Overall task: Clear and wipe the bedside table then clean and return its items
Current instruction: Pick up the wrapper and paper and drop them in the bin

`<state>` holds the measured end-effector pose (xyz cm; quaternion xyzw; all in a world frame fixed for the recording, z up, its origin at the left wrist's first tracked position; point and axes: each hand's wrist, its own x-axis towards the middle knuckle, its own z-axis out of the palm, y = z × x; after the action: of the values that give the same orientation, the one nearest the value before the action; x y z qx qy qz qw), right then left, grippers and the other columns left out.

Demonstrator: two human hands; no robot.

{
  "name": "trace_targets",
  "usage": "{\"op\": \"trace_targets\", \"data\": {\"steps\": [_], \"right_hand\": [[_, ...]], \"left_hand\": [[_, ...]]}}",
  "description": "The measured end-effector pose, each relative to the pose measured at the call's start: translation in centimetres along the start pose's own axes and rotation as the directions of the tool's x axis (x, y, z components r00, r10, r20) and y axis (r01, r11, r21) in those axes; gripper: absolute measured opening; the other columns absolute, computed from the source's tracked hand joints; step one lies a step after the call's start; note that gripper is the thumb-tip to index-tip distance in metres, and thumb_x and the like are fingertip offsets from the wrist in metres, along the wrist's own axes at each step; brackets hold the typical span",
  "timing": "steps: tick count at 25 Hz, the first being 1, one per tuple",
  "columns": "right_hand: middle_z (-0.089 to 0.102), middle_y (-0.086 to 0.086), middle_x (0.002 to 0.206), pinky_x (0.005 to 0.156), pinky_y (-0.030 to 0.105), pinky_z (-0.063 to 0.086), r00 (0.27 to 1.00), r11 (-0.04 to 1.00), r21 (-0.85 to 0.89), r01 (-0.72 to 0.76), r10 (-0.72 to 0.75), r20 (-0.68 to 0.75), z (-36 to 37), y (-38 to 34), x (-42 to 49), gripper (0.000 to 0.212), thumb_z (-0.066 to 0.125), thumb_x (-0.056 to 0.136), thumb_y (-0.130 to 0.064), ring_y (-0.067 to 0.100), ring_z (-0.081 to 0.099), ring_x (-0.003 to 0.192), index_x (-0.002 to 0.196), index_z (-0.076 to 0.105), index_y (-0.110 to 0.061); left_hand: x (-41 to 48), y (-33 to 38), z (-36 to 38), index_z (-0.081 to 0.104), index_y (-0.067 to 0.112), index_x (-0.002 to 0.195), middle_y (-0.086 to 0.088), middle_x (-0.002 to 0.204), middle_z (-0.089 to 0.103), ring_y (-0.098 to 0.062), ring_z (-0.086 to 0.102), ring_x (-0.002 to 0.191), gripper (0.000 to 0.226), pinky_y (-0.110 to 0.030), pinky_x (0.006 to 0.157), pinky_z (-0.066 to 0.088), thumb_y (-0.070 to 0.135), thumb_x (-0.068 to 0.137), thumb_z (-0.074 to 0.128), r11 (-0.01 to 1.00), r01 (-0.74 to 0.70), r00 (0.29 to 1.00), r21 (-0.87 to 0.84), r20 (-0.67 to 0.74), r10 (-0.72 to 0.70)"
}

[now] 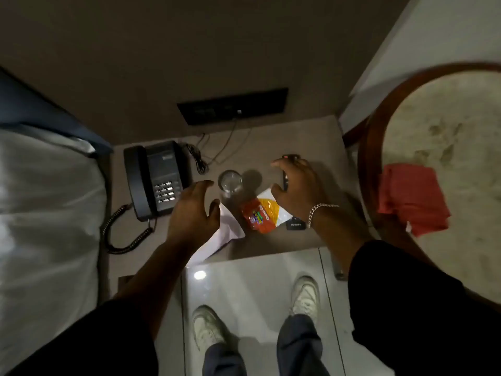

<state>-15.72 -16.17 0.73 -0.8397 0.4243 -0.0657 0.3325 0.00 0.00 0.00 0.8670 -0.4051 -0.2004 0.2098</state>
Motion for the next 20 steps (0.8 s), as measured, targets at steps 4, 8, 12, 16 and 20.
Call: {"op": "trace_targets", "data": {"steps": [4, 8, 12, 16, 20], "right_hand": [[0.059, 0.01, 0.134, 0.11, 0.035, 0.037, 0.989, 0.992, -0.116, 0.057, -0.04, 0.144, 7.2, 4.6, 0.6, 0.051, 0.064, 0.08, -0.009, 0.028, 0.049, 0.129, 0.13, 0.056, -0.014], [0.051, 0.009, 0.144, 0.116, 0.04, 0.031, 0.956, 0.932, -0.294, 0.213, -0.138, 0.258, 11.2, 6.6, 2.4, 0.067, 0.071, 0.072, -0.011, 0.03, 0.042, 0.136, 0.136, 0.049, -0.013], [0.056, 0.008, 0.131, 0.107, 0.044, 0.034, 0.953, 0.819, -0.505, 0.274, -0.159, 0.259, 12.4, 6.4, 2.3, 0.048, 0.069, 0.077, -0.02, 0.031, 0.047, 0.124, 0.123, 0.055, -0.016], [0.062, 0.009, 0.115, 0.099, 0.045, 0.035, 0.985, 0.846, -0.505, 0.169, -0.156, 0.069, 11.0, 5.5, -0.4, 0.025, 0.063, 0.082, -0.02, 0.033, 0.051, 0.116, 0.106, 0.064, -0.016], [0.068, 0.014, 0.107, 0.095, 0.042, 0.041, 0.958, 0.976, -0.142, -0.164, 0.124, -0.258, 8.0, 7.0, -7.5, 0.02, 0.069, 0.081, -0.025, 0.036, 0.059, 0.107, 0.095, 0.068, -0.01]], "left_hand": [[-0.8, -5.7, 6.9, 0.018, 0.023, 0.152, -0.008, 0.159, 0.026, -0.036, 0.023, 0.146, 0.107, -0.058, 0.116, 0.018, 0.064, 0.068, 0.07, 0.936, -0.02, 0.923, 0.352, 0.367, -0.118], [-1.3, -7.7, 9.9, 0.03, 0.021, 0.145, -0.013, 0.151, 0.037, -0.041, 0.037, 0.135, 0.089, -0.059, 0.11, 0.027, 0.06, 0.072, 0.064, 0.898, -0.079, 0.962, 0.432, 0.27, -0.045], [-1.9, -6.9, 9.7, 0.039, 0.013, 0.14, -0.017, 0.14, 0.049, -0.04, 0.048, 0.124, 0.083, -0.051, 0.1, 0.038, 0.055, 0.071, 0.061, 0.947, 0.006, 0.986, 0.321, 0.157, -0.059], [-3.4, -5.0, 8.0, 0.035, 0.014, 0.144, -0.014, 0.143, 0.048, -0.036, 0.047, 0.128, 0.086, -0.053, 0.102, 0.04, 0.03, 0.07, 0.076, 0.988, 0.062, 0.983, 0.14, 0.161, -0.084], [-6.3, -1.3, 7.8, 0.04, 0.013, 0.142, -0.01, 0.139, 0.053, -0.029, 0.051, 0.126, 0.079, -0.043, 0.105, 0.043, 0.013, 0.073, 0.078, 0.999, -0.03, 0.978, -0.038, 0.207, 0.037]]}}
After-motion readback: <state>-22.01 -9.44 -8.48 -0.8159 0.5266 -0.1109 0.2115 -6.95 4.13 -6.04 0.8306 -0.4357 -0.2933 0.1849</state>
